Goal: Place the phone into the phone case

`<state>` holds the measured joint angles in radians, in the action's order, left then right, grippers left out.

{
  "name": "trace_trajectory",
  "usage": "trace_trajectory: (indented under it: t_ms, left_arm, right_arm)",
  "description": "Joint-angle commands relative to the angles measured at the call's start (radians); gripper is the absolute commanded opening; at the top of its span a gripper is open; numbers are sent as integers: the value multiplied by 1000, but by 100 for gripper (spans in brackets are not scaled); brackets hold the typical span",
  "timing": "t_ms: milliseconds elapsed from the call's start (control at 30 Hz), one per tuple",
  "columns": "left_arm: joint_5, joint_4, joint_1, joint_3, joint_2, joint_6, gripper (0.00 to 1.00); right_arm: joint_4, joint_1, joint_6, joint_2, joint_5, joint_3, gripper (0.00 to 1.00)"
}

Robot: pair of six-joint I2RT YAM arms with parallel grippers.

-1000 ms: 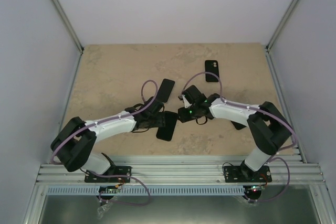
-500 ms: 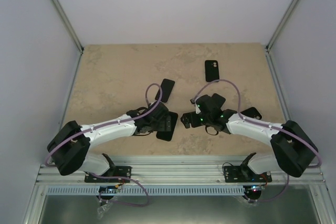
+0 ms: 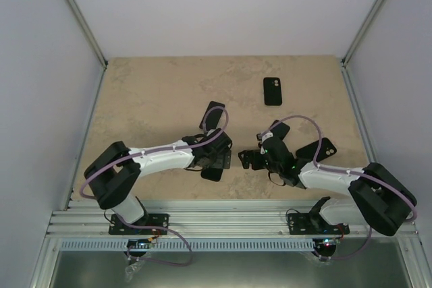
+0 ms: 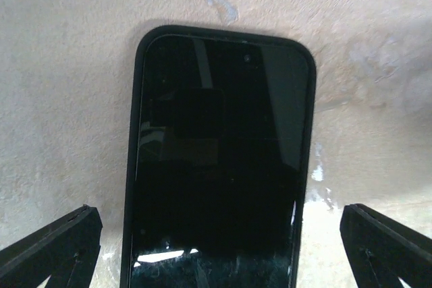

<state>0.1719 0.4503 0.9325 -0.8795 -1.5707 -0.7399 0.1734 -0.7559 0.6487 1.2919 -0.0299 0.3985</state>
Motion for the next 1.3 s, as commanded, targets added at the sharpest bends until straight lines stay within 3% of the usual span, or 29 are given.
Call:
trace_trajectory:
  t_ms: [0,400,700,867,1267]
  left_arm:
    - [30,53,7,-46,-59,30,99]
    - [16,106,8,-108,-164,80,99]
    - [73,186,8,-126,-193,57,80]
    - [118,225,-3,-124,-175,47,76]
    - [43,253,-272,-86,-22,164,75]
  right_arm:
    - [170,-5,39,40,-54,-58,98]
    - [258,-5,56,111,-57,-81,98]
    - [270,-4,62,105,-66,-95,98]
    - [272,-4,62,97,-65,-103,98]
    - [279,-4,64,85,-66,-114,98]
